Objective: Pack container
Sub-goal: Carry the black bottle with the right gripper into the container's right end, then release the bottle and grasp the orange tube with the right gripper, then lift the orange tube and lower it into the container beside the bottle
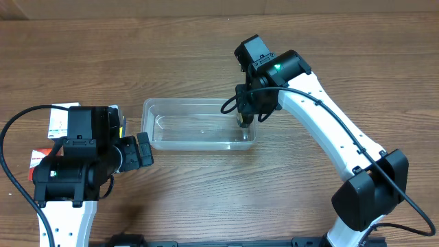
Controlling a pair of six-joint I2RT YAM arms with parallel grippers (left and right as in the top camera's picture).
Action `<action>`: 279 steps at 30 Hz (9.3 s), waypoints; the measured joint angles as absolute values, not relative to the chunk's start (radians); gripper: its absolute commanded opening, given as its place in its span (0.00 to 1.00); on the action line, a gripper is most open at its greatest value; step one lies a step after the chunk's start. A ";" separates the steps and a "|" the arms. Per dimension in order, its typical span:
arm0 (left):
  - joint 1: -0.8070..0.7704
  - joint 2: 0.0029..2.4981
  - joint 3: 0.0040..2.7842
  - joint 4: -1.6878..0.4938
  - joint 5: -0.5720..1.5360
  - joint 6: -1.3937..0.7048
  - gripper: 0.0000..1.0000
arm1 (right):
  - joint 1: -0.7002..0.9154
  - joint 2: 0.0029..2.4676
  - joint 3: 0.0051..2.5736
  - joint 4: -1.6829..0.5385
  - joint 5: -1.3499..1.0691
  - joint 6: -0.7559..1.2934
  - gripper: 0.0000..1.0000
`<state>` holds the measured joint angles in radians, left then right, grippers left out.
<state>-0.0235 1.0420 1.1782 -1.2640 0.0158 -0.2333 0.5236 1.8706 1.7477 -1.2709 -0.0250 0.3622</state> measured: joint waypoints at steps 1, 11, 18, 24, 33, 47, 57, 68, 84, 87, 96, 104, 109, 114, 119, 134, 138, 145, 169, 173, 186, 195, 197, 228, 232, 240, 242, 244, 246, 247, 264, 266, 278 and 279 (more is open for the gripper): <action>-0.023 1.042 1.178 -1.264 0.016 -0.233 1.00 | 0.524 1.871 1.745 -1.263 -0.025 0.362 0.04; -0.023 1.042 1.178 -1.264 0.016 -0.233 1.00 | 0.524 1.872 1.686 -1.197 -0.021 0.380 0.04; -0.023 1.042 1.178 -1.264 0.016 -0.233 1.00 | 0.524 1.872 1.648 -1.151 -0.015 0.389 0.04; -0.023 1.042 1.178 -1.264 0.016 -0.233 1.00 | 0.524 1.873 1.625 -1.135 -0.006 0.389 0.04; -0.023 1.042 1.178 -1.264 0.016 -0.233 1.00 | 0.524 1.889 1.625 -1.125 0.015 0.391 0.04; -0.023 1.042 1.179 -1.264 0.016 -0.233 1.00 | 0.524 1.953 1.630 -1.116 0.019 0.392 0.34; -0.023 1.042 1.179 -1.264 0.016 -0.233 1.00 | 0.524 1.957 1.628 -1.125 0.015 0.392 0.48; -0.023 1.042 1.179 -1.264 0.016 -0.233 1.00 | 0.524 1.953 1.703 -1.194 0.023 0.374 0.49; -0.023 1.042 1.179 -1.264 0.016 -0.233 1.00 | 0.252 1.724 2.119 -1.526 0.031 0.391 1.00; -0.023 1.042 1.179 -1.264 0.016 -0.233 1.00 | 0.118 1.700 2.124 -1.574 0.017 0.400 1.00; -0.023 1.042 1.179 -1.264 0.016 -0.233 1.00 | -0.066 1.769 1.916 -1.582 -0.008 0.414 1.00; -0.023 1.044 1.179 -1.264 0.016 -0.233 1.00 | -0.099 1.811 1.667 -1.480 -0.012 0.415 1.00; -0.023 1.044 1.179 -1.264 0.016 -0.233 1.00 | -0.098 1.811 1.584 -1.407 -0.019 0.415 0.99; -0.023 1.044 1.179 -1.264 0.016 -0.233 1.00 | -0.098 1.811 1.536 -1.371 -0.019 0.414 0.89; -0.023 1.044 1.179 -1.264 0.016 -0.233 1.00 | -0.098 1.811 1.515 -1.356 -0.019 0.413 0.74; -0.023 1.044 1.179 -1.264 0.016 -0.233 1.00 | -0.098 1.811 1.501 -1.337 -0.019 0.414 0.42; -0.023 1.044 1.179 -1.264 0.016 -0.233 1.00 | -0.098 1.811 1.501 -1.337 -0.020 0.414 0.38; -0.023 1.044 1.179 -1.264 0.016 -0.233 1.00 | -0.098 1.811 1.501 -1.336 -0.019 0.414 0.28; -0.023 1.044 1.179 -1.263 0.016 -0.233 1.00 | 0.141 1.493 1.589 -1.498 -0.012 0.334 0.07; -0.023 1.044 1.179 -1.264 0.016 -0.233 1.00 | 0.324 1.405 1.593 -1.512 -0.020 0.365 0.07; -0.023 1.044 1.179 -1.264 0.016 -0.233 1.00 | 0.598 1.481 1.593 -1.433 0.020 0.459 0.07; -0.023 1.044 1.179 -1.264 0.016 -0.233 1.00 | 0.598 1.621 1.593 -1.365 0.033 0.467 0.07; -0.023 1.044 1.179 -1.264 0.016 -0.233 1.00 | 0.598 1.647 1.593 -1.359 0.033 0.467 0.07; -0.023 1.044 1.179 -1.264 0.016 -0.233 1.00 | 0.598 1.811 1.559 -1.304 0.033 0.485 0.12; -0.023 1.044 1.179 -1.264 0.016 -0.233 1.00 | 0.598 1.811 1.559 -1.320 0.033 0.487 0.24; -0.023 1.044 1.179 -1.264 0.016 -0.233 1.00 | 0.598 1.811 1.559 -1.323 0.033 0.492 0.37; -0.023 1.044 1.179 -1.264 0.016 -0.233 1.00 | 0.598 1.811 1.559 -1.324 0.033 0.493 0.43; -0.023 1.044 1.179 -1.264 0.016 -0.233 1.00 | 0.598 1.811 1.559 -1.325 0.034 0.491 0.43; -0.023 1.044 1.179 -1.264 0.016 -0.233 1.00 | 0.598 1.811 1.559 -1.325 0.033 0.493 0.43; -0.023 1.044 1.179 -1.264 0.016 -0.233 1.00 | 0.598 1.811 1.559 -1.325 0.033 0.493 0.44; -0.023 1.044 1.179 -1.264 0.016 -0.233 1.00 | 0.598 1.811 1.559 -1.327 0.030 0.494 0.64; -0.023 1.044 1.179 -1.264 0.016 -0.233 1.00 | 0.598 1.811 1.559 -1.327 0.030 0.494 0.67; -0.023 1.044 1.179 -1.264 0.016 -0.233 1.00 | 0.605 1.811 1.670 -1.324 0.132 0.426 0.76; -0.023 1.044 1.179 -1.264 0.016 -0.233 1.00 | 0.605 1.811 1.699 -1.322 0.138 0.419 0.79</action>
